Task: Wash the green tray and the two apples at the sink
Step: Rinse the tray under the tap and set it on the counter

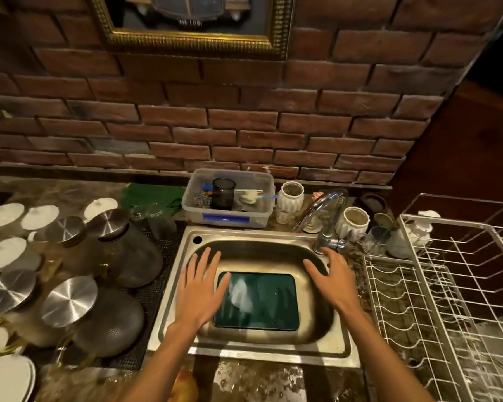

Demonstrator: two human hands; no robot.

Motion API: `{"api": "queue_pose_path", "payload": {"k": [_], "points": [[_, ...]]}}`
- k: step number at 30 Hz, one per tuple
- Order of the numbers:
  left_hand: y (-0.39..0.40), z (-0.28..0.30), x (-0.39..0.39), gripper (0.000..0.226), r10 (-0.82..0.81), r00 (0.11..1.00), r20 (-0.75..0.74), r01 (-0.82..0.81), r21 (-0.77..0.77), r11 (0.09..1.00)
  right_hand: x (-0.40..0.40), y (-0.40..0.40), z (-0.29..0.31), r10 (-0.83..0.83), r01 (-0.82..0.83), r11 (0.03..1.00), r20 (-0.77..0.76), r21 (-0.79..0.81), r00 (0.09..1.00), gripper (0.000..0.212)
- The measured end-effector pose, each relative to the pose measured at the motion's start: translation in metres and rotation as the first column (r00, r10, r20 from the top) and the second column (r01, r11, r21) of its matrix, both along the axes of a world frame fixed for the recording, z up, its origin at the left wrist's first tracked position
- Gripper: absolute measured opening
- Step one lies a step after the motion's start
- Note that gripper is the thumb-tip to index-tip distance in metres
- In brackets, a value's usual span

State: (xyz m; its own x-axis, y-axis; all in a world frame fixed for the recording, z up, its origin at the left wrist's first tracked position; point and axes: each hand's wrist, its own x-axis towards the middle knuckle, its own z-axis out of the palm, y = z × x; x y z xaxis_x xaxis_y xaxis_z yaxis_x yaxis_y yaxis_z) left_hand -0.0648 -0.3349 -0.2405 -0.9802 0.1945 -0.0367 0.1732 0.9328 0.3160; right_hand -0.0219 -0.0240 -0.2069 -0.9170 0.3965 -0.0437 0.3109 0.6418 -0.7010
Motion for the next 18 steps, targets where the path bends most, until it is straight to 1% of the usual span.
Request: {"api": "queue_pose_path", "payload": {"k": [2,6,10,15,18], "points": [[-0.001,-0.018,-0.005,0.084,0.007,0.999,0.041,-0.007,0.014,1.000,-0.004,0.014,-0.011,-0.009,0.010,1.000,0.043,-0.020,0.999,0.066],[-0.002,-0.047,-0.015,0.076,0.010,0.994,0.105,-0.012,0.022,1.000,-0.017,0.045,-0.028,-0.107,0.116,0.991,0.114,-0.069,0.988,0.062],[0.004,-0.067,-0.024,0.070,-0.024,0.989,0.145,0.026,-0.012,1.000,-0.034,0.074,-0.035,-0.242,0.258,0.957,0.121,-0.136,0.963,0.058],[0.011,-0.084,-0.028,0.075,-0.043,0.984,0.175,0.052,-0.045,0.998,-0.063,0.105,-0.048,-0.317,0.350,0.912,0.174,-0.213,0.932,0.055],[0.014,-0.093,-0.031,0.073,-0.048,0.981,0.189,0.050,-0.005,0.999,-0.085,0.116,-0.058,-0.332,0.384,0.857,0.202,-0.343,0.921,0.054]]}}
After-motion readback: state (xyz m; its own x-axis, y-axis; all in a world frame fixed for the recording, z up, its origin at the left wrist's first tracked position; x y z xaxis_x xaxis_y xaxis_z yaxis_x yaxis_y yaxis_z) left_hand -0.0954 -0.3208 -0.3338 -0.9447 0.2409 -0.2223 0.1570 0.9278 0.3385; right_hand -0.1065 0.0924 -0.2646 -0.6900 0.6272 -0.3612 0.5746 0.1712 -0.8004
